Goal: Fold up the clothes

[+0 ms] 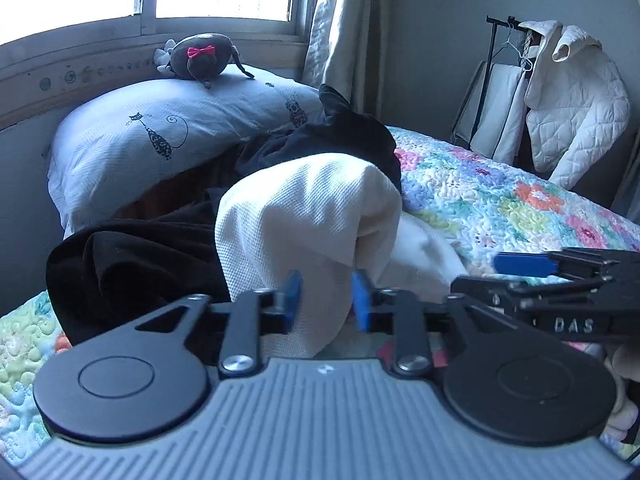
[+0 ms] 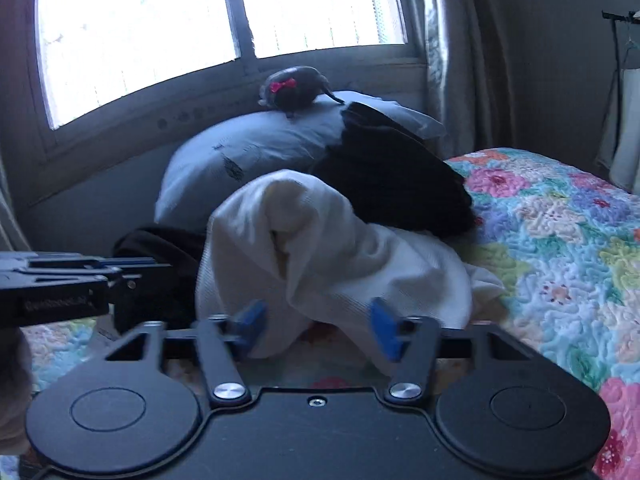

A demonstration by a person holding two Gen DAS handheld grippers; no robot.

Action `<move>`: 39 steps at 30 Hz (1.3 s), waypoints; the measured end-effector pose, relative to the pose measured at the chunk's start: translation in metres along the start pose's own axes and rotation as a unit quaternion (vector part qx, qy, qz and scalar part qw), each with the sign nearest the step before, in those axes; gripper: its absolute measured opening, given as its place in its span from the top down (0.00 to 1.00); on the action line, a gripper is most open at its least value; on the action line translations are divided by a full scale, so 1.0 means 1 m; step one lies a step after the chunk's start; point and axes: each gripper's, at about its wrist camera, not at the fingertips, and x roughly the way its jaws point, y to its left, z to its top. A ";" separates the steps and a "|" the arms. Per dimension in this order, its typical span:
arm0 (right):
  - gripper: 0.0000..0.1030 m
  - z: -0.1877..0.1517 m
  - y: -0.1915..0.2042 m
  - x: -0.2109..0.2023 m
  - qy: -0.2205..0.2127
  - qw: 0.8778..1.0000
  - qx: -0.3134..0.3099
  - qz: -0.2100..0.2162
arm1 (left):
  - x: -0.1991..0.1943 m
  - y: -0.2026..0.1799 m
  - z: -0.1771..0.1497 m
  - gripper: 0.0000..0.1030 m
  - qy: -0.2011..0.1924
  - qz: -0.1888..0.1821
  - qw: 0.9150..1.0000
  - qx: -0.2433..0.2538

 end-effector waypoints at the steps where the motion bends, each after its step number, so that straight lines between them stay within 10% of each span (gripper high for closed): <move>1: 0.01 -0.006 -0.002 0.001 0.001 1.000 -0.010 -0.012 | -0.001 -0.003 -0.002 0.08 0.002 0.010 1.000 0.007; 14: 0.01 -0.054 -0.031 0.013 0.024 0.983 -0.167 -0.072 | 0.126 0.005 -0.023 0.01 0.028 0.088 0.995 0.023; 18: 0.10 -0.077 -0.023 0.011 0.043 0.959 -0.262 -0.093 | 0.130 -0.010 -0.026 0.55 0.016 0.098 0.992 0.073; 21: 0.73 -0.075 -0.045 -0.014 0.060 0.981 -0.154 -0.103 | 0.127 -0.024 -0.027 0.63 0.024 0.125 0.985 0.114; 23: 0.83 -0.083 -0.062 -0.054 0.048 0.991 -0.085 -0.093 | 0.120 -0.027 -0.025 0.72 0.018 0.130 0.985 0.113; 32: 0.85 -0.131 -0.134 -0.266 -0.051 0.988 0.148 0.001 | 0.049 0.004 0.001 0.79 -0.005 0.088 0.996 0.017; 39: 0.85 -0.212 -0.141 -0.423 -0.091 0.971 0.202 0.094 | -0.049 -0.003 -0.009 0.81 -0.015 0.025 1.000 -0.004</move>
